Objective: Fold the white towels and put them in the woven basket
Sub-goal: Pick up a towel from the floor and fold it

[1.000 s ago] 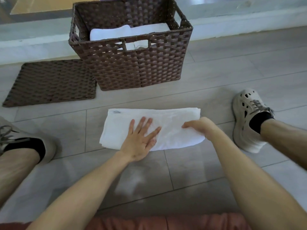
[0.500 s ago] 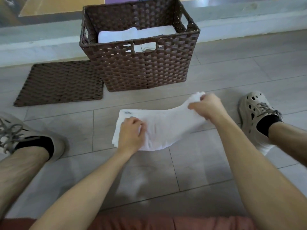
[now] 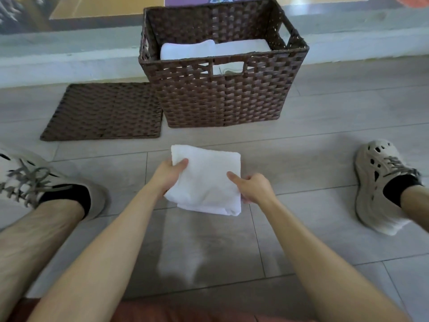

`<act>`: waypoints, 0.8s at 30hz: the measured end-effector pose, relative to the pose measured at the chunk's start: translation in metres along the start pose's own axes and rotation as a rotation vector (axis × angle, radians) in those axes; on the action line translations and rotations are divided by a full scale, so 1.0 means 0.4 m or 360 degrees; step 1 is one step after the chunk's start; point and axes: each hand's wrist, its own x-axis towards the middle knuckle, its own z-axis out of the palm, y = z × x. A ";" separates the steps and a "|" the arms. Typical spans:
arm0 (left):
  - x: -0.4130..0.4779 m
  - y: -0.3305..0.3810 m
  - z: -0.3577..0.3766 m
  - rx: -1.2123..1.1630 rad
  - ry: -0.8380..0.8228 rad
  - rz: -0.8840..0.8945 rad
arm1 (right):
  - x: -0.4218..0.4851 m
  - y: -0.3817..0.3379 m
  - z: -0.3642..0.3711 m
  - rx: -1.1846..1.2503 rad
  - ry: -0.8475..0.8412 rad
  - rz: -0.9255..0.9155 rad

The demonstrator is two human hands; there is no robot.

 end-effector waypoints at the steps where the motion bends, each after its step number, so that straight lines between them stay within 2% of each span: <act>1: 0.000 0.005 0.006 0.0042 -0.0012 -0.0009 | 0.002 -0.004 0.010 0.0085 -0.0010 0.0017; 4: 0.015 0.000 0.036 0.0319 -0.0022 0.0036 | 0.013 -0.026 0.040 0.0258 -0.0089 0.0077; 7: 0.033 -0.009 0.049 0.0568 0.0202 0.0097 | 0.030 -0.038 0.047 0.0427 -0.0216 0.0048; 9: 0.048 -0.025 0.050 0.0553 0.0224 0.0102 | 0.029 -0.039 0.031 0.0579 -0.0325 -0.0019; 11: 0.052 -0.042 0.032 0.0078 0.0064 0.0027 | 0.019 -0.048 0.003 0.0596 -0.0388 -0.0169; 13: 0.042 -0.042 0.018 -0.0532 -0.0283 -0.0097 | 0.001 -0.074 -0.043 0.0520 -0.0429 -0.0368; 14: 0.030 -0.027 0.011 -0.0653 -0.0465 -0.0054 | -0.013 -0.094 -0.073 0.0466 -0.0447 -0.0458; 16: 0.004 0.030 -0.014 -0.0361 -0.0596 0.0172 | -0.047 -0.142 -0.146 0.0308 -0.0510 -0.0614; 18: -0.036 0.130 -0.045 0.0205 -0.0569 0.0435 | -0.093 -0.199 -0.227 0.0072 -0.0563 -0.0788; 20: -0.087 0.247 -0.065 0.0539 -0.0662 0.0634 | -0.141 -0.252 -0.298 -0.0170 -0.0595 -0.0962; 22: -0.153 0.340 -0.061 0.0498 -0.0797 0.0632 | -0.174 -0.294 -0.360 -0.0279 -0.0533 -0.1089; 24: -0.204 0.392 -0.050 0.0244 -0.0724 0.0642 | -0.193 -0.312 -0.417 -0.0041 -0.0334 -0.1149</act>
